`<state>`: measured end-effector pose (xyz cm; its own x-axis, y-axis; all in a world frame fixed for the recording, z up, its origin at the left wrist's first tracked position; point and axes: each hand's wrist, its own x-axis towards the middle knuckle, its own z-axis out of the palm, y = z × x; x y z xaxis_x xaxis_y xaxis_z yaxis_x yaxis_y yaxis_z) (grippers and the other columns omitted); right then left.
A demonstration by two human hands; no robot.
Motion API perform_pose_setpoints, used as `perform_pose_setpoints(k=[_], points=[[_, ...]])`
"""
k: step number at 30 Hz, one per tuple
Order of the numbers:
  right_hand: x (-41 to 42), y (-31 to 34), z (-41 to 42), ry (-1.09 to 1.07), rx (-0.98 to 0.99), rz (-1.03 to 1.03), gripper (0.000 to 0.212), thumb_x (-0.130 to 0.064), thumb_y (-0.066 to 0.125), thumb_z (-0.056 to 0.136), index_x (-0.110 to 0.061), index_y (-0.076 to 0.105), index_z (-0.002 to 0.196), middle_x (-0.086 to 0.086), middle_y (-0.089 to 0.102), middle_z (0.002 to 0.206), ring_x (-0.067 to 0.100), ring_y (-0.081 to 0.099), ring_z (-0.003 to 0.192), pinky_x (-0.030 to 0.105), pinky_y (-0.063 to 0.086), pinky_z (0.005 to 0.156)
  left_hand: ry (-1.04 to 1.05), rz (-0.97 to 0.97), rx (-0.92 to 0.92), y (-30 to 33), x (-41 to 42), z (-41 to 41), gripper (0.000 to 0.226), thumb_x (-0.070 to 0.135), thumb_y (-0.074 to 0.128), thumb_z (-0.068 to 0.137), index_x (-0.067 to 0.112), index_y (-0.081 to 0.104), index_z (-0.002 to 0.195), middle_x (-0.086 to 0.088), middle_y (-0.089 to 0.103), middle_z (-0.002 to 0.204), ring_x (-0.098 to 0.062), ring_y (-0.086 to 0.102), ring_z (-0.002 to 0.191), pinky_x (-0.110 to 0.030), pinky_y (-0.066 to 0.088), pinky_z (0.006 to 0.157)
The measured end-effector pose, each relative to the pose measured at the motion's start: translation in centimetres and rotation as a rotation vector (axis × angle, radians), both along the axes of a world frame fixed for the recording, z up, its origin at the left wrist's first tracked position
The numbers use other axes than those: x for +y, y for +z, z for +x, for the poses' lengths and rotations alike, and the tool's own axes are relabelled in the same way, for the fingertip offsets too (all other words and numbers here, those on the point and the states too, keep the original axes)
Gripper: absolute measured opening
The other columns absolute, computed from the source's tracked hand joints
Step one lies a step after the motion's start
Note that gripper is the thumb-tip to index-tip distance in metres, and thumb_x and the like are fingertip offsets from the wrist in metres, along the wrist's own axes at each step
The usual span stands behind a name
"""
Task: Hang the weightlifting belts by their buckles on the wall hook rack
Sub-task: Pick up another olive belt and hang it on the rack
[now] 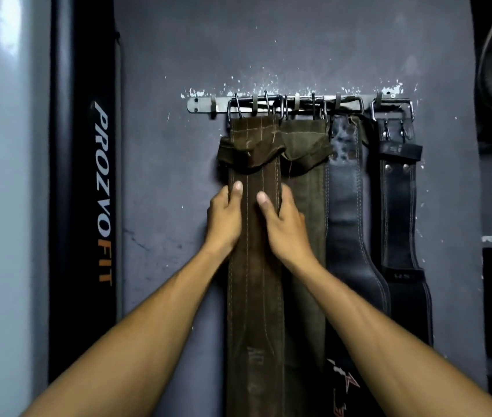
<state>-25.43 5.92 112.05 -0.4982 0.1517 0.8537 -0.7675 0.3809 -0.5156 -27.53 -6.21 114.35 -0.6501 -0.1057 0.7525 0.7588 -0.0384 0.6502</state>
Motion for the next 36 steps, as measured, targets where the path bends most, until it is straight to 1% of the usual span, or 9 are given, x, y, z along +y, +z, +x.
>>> perform_pose_setpoints(k=[2,5,10,15,19,25,31,34,36], points=[[0.5,-4.2,0.3,-0.009,-0.117,0.024,0.044,-0.058,0.048,0.103,-0.03,0.059,0.135,-0.008,0.07,0.134,0.016,0.062,0.129,0.038,0.048,0.11,-0.053,-0.056,-0.056,-4.0,-0.4,0.1,0.038,0.035,0.049,0.107,0.008,0.067,0.127,-0.012,0.075,0.123,-0.025,0.07,0.118,-0.05,0.052,0.109],[0.1,-8.0,0.3,-0.028,-0.184,-0.066,0.04,-0.047,0.052,0.105,-0.013,0.072,0.114,0.005,0.079,0.111,0.023,0.072,0.111,0.044,0.055,0.098,-0.058,-0.062,-0.127,-9.3,-0.2,0.1,0.038,0.034,0.052,0.106,0.006,0.07,0.124,-0.011,0.078,0.116,-0.025,0.073,0.113,-0.051,0.054,0.106],[-1.3,-8.4,0.4,-0.056,-0.12,-0.158,0.031,-0.035,0.055,0.107,-0.009,0.073,0.104,0.003,0.078,0.095,0.014,0.073,0.089,0.032,0.055,0.079,-0.028,0.01,-0.157,-10.3,0.1,0.5,0.036,0.035,0.053,0.106,0.008,0.073,0.118,-0.01,0.08,0.107,-0.025,0.076,0.105,-0.048,0.059,0.099],[-0.5,-10.4,1.6,0.205,-0.183,-0.264,0.04,-0.051,0.06,0.096,-0.015,0.077,0.102,0.007,0.081,0.1,0.026,0.077,0.1,0.043,0.061,0.09,-0.149,0.059,-0.158,-13.1,-0.4,2.5,0.034,0.036,0.052,0.106,0.012,0.074,0.118,-0.009,0.081,0.11,-0.024,0.076,0.108,-0.033,0.061,0.09],[0.0,-19.0,2.7,0.32,-0.326,-0.208,0.039,-0.053,0.067,0.094,-0.022,0.078,0.115,-0.002,0.081,0.114,0.017,0.075,0.112,0.047,0.056,0.104,-0.214,-0.014,-0.307,-22.0,-0.7,4.2,0.024,0.028,0.051,0.107,0.023,0.074,0.114,0.01,0.081,0.11,-0.004,0.075,0.107,-0.013,0.056,0.084],[-0.6,-23.0,3.3,0.3,-0.349,-0.288,0.019,-0.028,0.068,0.099,-0.022,0.077,0.115,-0.008,0.08,0.113,0.01,0.075,0.109,0.028,0.058,0.097,-0.177,0.06,-0.413,-25.9,-0.1,5.3,0.026,0.028,0.052,0.106,0.02,0.076,0.112,0.003,0.081,0.11,-0.014,0.076,0.108,-0.016,0.057,0.084],[-0.1,-27.4,5.7,0.435,-0.454,-0.33,0.037,-0.036,0.071,0.095,-0.011,0.075,0.122,0.009,0.079,0.119,0.028,0.073,0.116,0.044,0.056,0.104,-0.22,0.003,-0.475,-29.8,-1.1,7.9,0.034,0.049,0.057,0.099,0.027,0.077,0.116,0.003,0.08,0.117,-0.012,0.074,0.113,-0.016,0.057,0.086],[0.7,-34.1,8.0,0.497,-0.652,-0.297,0.044,-0.036,0.079,0.086,-0.013,0.074,0.123,0.009,0.078,0.12,0.027,0.073,0.116,0.05,0.053,0.109,-0.217,-0.068,-0.577,-37.3,-1.5,10.5,0.023,0.03,0.058,0.103,0.029,0.068,0.124,0.017,0.076,0.123,-0.005,0.07,0.119,-0.012,0.054,0.09],[1.1,-37.4,9.4,0.459,-0.717,-0.275,0.051,-0.038,0.083,0.079,-0.014,0.074,0.123,0.004,0.079,0.119,0.023,0.075,0.114,0.053,0.052,0.109,-0.183,-0.12,-0.625,-42.1,-1.7,12.3,0.027,0.018,0.059,0.103,0.027,0.065,0.128,0.014,0.075,0.127,-0.01,0.068,0.123,-0.016,0.053,0.095]])
